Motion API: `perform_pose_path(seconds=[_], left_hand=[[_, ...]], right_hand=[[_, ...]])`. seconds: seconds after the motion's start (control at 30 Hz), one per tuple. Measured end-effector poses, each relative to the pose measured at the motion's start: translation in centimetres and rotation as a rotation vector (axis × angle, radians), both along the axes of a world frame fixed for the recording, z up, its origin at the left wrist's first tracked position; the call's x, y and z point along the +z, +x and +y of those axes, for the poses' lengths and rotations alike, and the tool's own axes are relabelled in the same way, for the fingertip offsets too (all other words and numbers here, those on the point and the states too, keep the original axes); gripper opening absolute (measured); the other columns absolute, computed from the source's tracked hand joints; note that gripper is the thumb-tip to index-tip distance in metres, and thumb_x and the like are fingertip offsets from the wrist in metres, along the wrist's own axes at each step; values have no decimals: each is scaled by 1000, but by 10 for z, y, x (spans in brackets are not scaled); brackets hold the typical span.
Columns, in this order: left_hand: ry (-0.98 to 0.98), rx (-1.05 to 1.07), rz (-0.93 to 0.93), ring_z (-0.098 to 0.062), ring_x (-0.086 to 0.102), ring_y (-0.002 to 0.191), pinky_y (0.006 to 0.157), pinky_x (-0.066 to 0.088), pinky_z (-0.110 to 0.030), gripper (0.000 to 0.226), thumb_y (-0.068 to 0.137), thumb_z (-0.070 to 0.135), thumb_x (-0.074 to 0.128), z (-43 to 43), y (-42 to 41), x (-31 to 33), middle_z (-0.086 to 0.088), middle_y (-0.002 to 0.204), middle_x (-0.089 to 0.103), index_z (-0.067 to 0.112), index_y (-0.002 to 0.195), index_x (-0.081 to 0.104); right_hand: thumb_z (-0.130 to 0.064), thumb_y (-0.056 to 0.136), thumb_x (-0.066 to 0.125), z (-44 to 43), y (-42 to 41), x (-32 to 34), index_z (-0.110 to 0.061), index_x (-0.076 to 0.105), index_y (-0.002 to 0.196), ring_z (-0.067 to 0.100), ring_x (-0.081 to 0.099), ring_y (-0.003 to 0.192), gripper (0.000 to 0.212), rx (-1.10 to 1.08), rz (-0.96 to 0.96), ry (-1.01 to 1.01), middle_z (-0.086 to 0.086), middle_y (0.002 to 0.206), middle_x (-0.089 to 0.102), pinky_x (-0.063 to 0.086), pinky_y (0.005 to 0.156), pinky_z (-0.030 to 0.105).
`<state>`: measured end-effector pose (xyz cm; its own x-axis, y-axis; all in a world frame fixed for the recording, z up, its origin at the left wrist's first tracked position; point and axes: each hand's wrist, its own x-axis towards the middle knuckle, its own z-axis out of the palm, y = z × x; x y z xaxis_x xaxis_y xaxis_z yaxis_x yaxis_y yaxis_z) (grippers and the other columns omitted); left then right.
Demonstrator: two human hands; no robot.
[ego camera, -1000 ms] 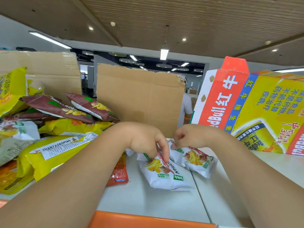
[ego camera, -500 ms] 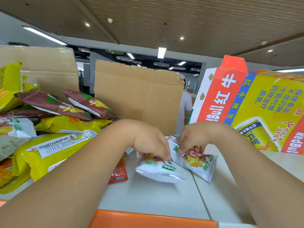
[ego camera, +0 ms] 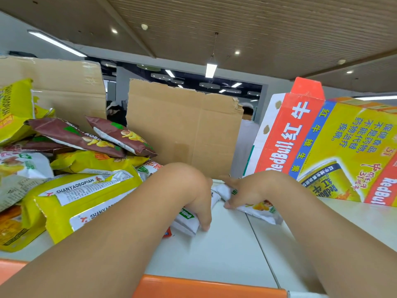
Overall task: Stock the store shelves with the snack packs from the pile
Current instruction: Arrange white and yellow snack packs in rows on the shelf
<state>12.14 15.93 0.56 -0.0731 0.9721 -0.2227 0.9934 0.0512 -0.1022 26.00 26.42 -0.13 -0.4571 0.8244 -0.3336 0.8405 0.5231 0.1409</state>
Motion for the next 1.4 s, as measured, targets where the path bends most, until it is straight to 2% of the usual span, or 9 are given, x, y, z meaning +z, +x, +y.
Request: perform_pose_path(seconds=[0.13, 0.27, 0.37, 0.5, 0.7, 0.87, 1.03, 1.23, 1.4], left_hand=[[13, 9, -29, -22, 56, 89, 72, 45, -30, 82, 78, 61, 75, -1, -1, 3, 3, 99, 55, 25, 142, 39], [10, -27, -6, -22, 58, 85, 77, 48, -30, 77, 78, 58, 77, -1, -1, 2, 3, 91, 58, 25, 139, 43], [12, -118, -11, -19, 55, 85, 70, 43, -28, 72, 79, 49, 79, 1, -8, 2, 4, 112, 58, 31, 140, 44], [29, -174, -168, -8, 49, 73, 61, 38, -26, 65, 78, 41, 81, 5, -15, 0, 15, 92, 48, 39, 133, 46], [73, -132, -117, -16, 51, 77, 66, 42, -30, 72, 74, 49, 83, 7, 1, -8, 9, 89, 50, 30, 130, 42], [162, -264, -239, -20, 62, 89, 50, 42, -24, 60, 76, 21, 77, -2, 17, -3, 7, 106, 58, 41, 124, 47], [374, -430, -335, -18, 62, 93, 76, 52, -31, 53, 78, 17, 70, -11, 61, 3, 9, 110, 62, 48, 117, 53], [534, -525, -444, -14, 60, 101, 83, 52, -30, 54, 80, 17, 71, -33, 141, 10, 14, 117, 62, 49, 121, 57], [561, -571, -549, 9, 53, 71, 64, 43, -20, 56, 79, 14, 73, -65, 226, 6, 16, 114, 61, 51, 119, 60]], right_hand=[[-57, 98, 51, -4, -1, 2, -41, -1, 159, 21, 33, 146, 82, -13, -31, -18, -6, 166, 21, 34, 100, 29], [-56, 91, 64, -10, 10, 11, -44, 2, 159, 26, 47, 135, 93, -54, -31, -29, -4, 161, 33, 43, 98, 31], [-43, 83, 70, -15, 17, 10, -53, 9, 153, 27, 63, 112, 94, -88, -45, -2, -1, 136, 57, 53, 95, 39], [-26, 76, 63, -25, 31, -2, -57, 34, 122, 28, 63, 102, 63, -109, 60, 33, -3, 105, 61, 49, 79, 33], [-17, 85, 62, -50, 69, -6, -45, 36, 147, 12, 51, 108, 73, -145, 274, 131, -13, 137, 54, 42, 88, 25], [-24, 82, 64, -67, 121, -3, -50, 44, 142, 10, 59, 101, 69, -220, 462, 226, -17, 119, 60, 46, 77, 21], [-34, 83, 73, -93, 181, 6, -50, 48, 138, 6, 62, 92, 62, -211, 615, 367, -14, 119, 62, 48, 73, 24], [-46, 83, 76, -134, 270, 6, -54, 51, 130, 5, 62, 96, 54, -272, 757, 441, -18, 114, 63, 52, 83, 30], [-41, 87, 75, -174, 358, -9, -49, 54, 126, -16, 57, 91, 46, -252, 904, 461, -29, 111, 60, 40, 71, 5]])
